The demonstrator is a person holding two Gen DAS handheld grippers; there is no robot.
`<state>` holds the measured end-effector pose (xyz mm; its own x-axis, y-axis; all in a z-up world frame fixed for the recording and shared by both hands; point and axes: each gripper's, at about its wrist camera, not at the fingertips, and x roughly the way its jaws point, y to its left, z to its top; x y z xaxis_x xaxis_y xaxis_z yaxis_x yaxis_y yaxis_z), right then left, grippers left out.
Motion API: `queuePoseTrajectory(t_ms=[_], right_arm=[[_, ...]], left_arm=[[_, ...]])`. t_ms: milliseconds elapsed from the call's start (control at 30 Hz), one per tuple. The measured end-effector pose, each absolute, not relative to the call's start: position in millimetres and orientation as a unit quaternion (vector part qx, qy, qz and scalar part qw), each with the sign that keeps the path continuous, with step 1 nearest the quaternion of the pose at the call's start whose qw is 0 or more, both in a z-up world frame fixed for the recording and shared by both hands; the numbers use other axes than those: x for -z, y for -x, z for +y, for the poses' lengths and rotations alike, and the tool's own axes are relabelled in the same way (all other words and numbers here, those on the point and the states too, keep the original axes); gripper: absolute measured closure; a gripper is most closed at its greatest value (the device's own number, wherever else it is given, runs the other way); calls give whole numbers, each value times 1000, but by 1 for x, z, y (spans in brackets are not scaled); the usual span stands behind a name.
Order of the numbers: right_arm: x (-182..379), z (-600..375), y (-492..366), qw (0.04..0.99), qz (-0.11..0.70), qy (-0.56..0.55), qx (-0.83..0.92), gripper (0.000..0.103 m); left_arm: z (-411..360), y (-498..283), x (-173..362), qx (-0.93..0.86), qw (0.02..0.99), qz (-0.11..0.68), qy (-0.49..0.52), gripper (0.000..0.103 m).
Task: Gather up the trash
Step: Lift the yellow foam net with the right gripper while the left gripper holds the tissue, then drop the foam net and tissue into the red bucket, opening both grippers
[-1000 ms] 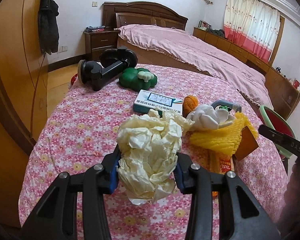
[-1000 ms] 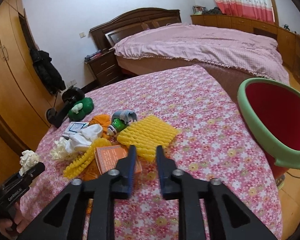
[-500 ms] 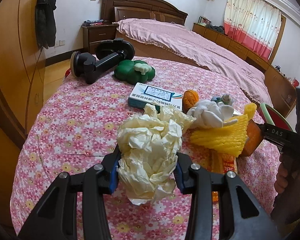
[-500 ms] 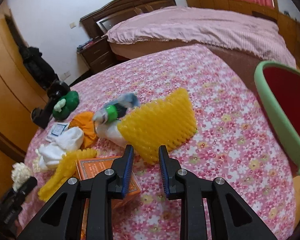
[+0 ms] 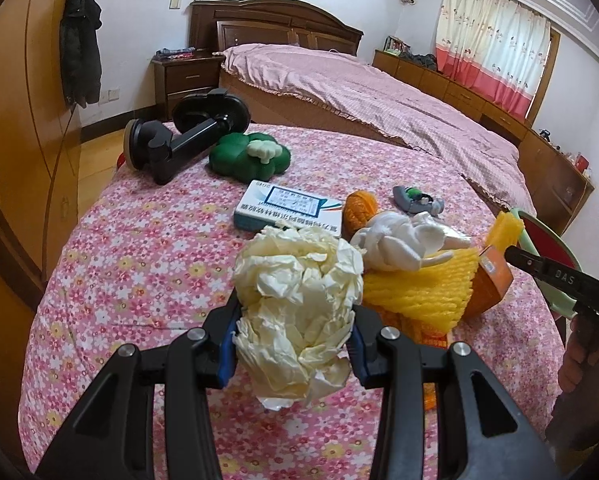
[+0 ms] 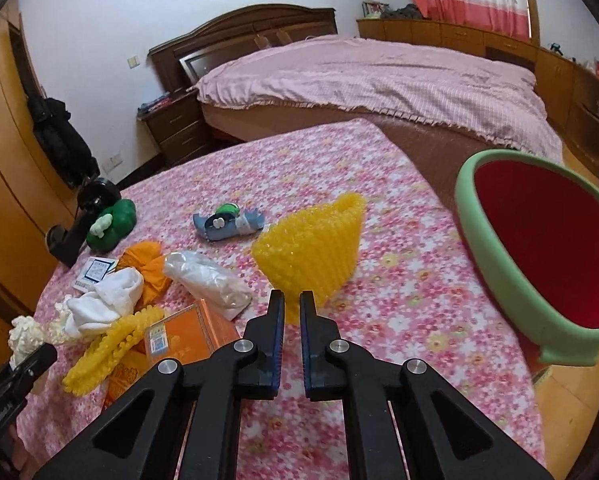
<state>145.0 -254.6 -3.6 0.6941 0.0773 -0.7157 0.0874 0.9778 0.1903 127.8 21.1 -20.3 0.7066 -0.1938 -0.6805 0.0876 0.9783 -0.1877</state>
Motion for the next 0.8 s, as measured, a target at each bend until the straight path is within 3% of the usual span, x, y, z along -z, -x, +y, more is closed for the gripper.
queuePoseTrajectory(t_ms=[800], right_arm=[[-67, -318, -78, 945, 296, -129, 41, 97]], left_arm=[[-75, -137, -25, 198, 908, 365, 49, 59]])
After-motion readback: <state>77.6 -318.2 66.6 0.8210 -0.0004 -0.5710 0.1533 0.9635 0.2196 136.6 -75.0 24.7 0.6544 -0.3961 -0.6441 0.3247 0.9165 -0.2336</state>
